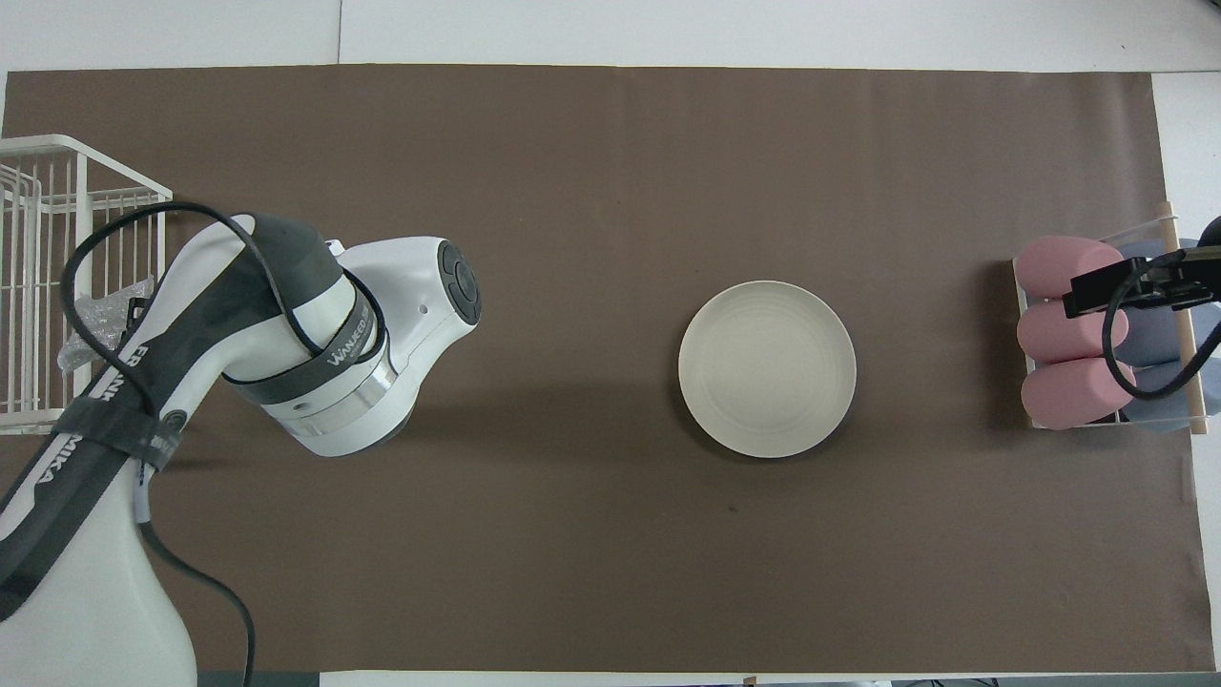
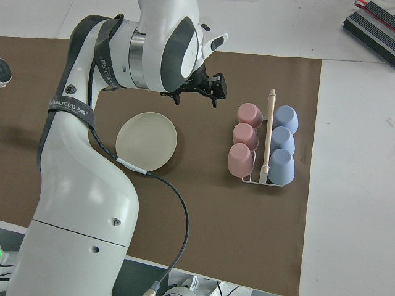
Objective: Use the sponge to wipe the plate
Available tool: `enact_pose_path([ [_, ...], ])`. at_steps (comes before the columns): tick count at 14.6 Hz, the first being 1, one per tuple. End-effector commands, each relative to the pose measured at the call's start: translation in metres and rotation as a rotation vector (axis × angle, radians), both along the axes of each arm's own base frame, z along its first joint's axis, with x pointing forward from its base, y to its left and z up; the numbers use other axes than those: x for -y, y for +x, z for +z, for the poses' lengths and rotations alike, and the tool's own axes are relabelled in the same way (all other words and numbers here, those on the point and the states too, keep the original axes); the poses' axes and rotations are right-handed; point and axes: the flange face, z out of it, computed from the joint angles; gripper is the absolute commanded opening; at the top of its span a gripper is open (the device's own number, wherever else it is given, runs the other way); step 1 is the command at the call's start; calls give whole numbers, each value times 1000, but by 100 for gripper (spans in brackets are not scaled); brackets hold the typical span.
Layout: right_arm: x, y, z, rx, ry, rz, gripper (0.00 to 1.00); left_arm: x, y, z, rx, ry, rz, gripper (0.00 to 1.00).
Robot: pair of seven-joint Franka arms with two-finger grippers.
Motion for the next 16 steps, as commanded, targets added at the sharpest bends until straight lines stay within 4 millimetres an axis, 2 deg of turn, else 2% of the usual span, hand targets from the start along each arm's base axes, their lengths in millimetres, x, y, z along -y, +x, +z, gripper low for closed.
enact_pose_path([
  [1, 12, 4, -4, 23, -20, -53, 100, -29, 35, -12, 13, 85, 67, 0],
  [4, 14, 1, -2, 25, -16, -54, 100, -49, 49, -17, 21, 131, 47, 0],
  [9, 14, -1, -3, 20, -15, -51, 100, -80, 72, -32, 35, 54, 1, 0],
  [10, 14, -1, -3, 20, -15, -49, 100, -80, 72, -38, 28, 37, -13, 0],
  [16, 11, 0, -2, 25, -16, -52, 100, -101, 76, -45, 32, 15, -4, 0],
])
